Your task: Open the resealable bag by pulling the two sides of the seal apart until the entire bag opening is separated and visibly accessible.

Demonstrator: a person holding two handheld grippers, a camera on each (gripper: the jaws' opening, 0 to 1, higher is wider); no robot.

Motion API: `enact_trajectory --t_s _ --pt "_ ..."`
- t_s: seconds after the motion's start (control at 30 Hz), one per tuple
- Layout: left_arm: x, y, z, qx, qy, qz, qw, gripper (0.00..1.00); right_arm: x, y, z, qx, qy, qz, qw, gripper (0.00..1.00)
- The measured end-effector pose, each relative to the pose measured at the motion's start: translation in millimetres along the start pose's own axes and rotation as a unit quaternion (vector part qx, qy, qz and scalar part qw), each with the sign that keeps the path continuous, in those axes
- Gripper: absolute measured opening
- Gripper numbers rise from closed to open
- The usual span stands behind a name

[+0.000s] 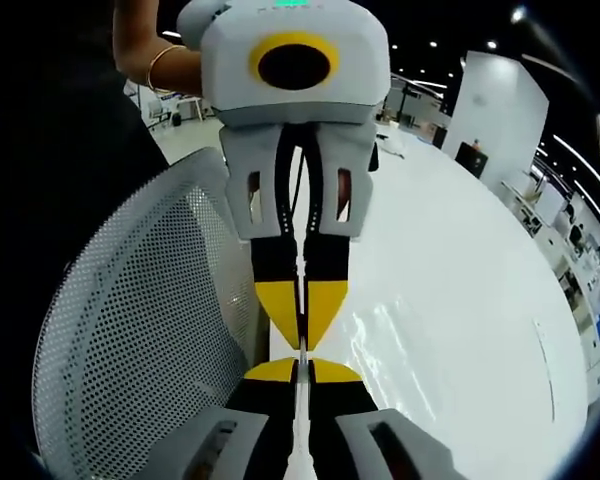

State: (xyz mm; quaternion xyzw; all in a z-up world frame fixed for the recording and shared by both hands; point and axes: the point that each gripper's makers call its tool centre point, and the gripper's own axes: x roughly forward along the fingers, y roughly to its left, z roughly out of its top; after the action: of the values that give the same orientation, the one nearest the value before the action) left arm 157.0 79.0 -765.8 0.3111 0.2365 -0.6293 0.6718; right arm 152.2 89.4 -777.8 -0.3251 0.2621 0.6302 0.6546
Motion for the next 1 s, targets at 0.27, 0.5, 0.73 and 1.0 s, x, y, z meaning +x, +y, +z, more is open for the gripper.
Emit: enact_trajectory --t_s 0.27,0.5,0.73,1.0 --pt "-3.8 0.1 -1.3 -0.004 -0.002 0.002 1.0000 0.00 -2.3 0.3 -9.5 0.006 0.008 -0.004 0.9999 0.00" --pt "-0.5 -3.0 -1.6 0.004 -0.003 -0.003 1.0000 0.00 -2.0 3.7 -12.1 0.000 0.020 -0.002 0.9998 0.00" --pt "3.6 -2.9 0.7 0.003 -0.003 -0.007 1.0000 0.01 -1.9 3.8 -12.1 0.000 0.021 -0.003 0.9998 0.00" --pt "8.5 -4.3 1.9 0.012 0.003 -0.010 0.9999 0.00 -1.5 3.7 -13.1 -0.006 0.027 -0.003 0.9996 0.00"
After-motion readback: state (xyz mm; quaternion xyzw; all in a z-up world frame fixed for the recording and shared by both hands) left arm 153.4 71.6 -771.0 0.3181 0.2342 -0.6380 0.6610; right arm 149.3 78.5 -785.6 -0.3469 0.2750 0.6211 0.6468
